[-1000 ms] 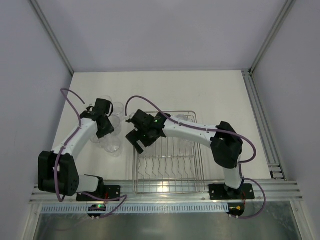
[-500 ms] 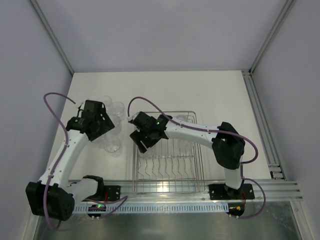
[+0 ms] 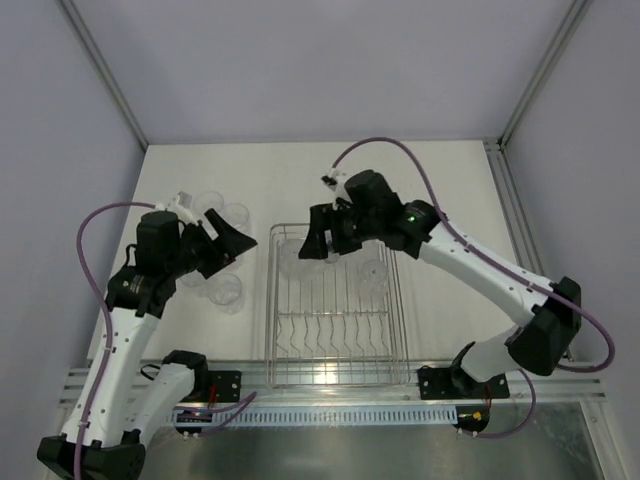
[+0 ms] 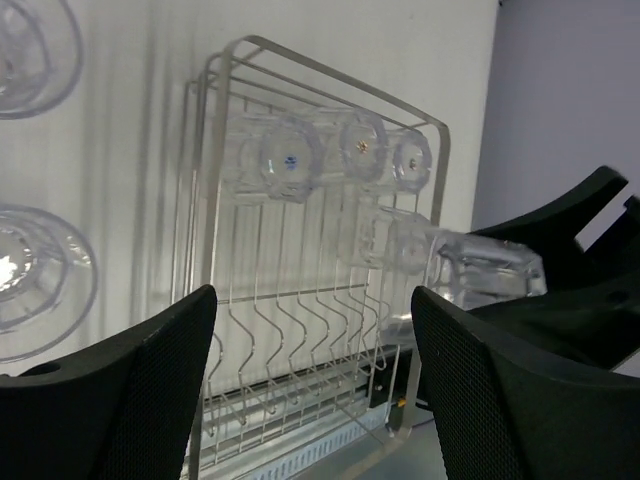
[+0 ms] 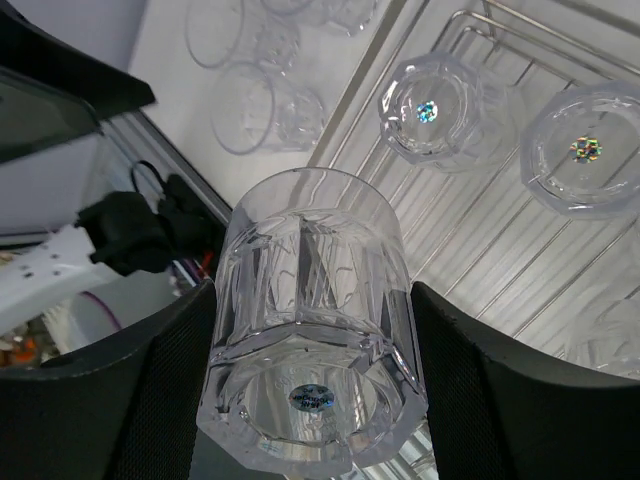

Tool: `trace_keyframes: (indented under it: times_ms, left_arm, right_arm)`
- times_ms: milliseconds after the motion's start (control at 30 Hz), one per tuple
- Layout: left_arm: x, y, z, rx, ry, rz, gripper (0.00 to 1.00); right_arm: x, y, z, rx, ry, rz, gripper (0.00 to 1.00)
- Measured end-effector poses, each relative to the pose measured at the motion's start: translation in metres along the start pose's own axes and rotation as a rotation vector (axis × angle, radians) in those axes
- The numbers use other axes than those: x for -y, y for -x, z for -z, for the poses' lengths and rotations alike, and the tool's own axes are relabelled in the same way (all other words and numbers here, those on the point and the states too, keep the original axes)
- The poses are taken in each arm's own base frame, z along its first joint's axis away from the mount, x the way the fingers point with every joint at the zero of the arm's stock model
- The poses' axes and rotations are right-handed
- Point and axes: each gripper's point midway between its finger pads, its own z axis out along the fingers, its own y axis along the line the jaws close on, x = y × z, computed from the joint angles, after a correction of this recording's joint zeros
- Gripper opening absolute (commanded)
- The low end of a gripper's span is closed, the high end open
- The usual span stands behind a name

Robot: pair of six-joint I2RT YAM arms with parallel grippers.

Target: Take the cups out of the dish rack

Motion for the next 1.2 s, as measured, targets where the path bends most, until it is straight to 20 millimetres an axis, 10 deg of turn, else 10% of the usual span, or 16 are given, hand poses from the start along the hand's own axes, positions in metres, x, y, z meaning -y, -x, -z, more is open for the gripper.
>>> trace_keyframes:
  times_ms: [167, 533, 1200]
  left_arm:
    - [0.023, -0.024, -0.001, -0.080, -0.205, 0.025, 0.78]
    - [0.093, -0.040, 0.027, -0.184, -0.636, -0.038, 0.78]
    - [0.124, -0.091, -0.011, -0.359, -0.664, -0.072, 0.65]
  right_arm:
    - [0.007, 0.022, 0.041, 0.110, 0.164, -0.171, 0.04]
    - [-0.001, -0.015, 0.032, 0.003, 0.481, -0.547, 0.04]
    - [-0.020, 0.021, 0.058, 0.108, 0.642, -0.550, 0.04]
